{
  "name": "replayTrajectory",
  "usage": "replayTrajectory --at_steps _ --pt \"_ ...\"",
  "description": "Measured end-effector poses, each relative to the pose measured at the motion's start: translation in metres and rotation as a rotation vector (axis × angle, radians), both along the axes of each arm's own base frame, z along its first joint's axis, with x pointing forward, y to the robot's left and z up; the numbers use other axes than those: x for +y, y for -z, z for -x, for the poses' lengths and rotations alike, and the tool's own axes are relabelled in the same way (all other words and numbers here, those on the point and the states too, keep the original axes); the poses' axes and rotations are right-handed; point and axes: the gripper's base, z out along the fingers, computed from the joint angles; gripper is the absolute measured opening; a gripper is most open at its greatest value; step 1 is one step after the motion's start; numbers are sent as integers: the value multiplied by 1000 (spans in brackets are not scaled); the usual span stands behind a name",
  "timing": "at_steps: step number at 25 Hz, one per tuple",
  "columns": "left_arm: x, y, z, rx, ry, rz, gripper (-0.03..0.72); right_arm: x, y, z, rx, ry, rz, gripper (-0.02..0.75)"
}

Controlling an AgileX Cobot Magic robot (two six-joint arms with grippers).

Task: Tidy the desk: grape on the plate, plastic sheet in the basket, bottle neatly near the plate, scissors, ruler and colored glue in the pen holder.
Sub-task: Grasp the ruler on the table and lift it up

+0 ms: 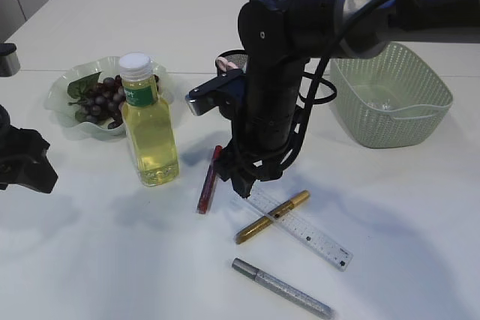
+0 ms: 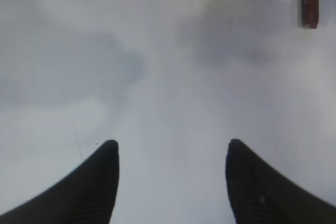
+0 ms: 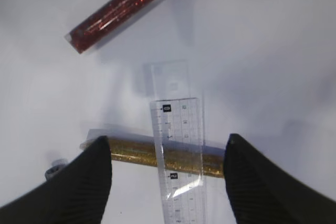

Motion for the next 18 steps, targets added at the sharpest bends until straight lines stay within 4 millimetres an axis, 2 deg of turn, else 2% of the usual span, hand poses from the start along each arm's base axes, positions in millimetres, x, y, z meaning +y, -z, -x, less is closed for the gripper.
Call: replayTrajectory --at_steps 7,18 --pt "0 -1 -2 -19 0 -2 471 3 4 -4 -34 -26 -17 530" --pt "0 -1 -2 -19 0 -2 462 4 33 -7 20 -30 20 531"
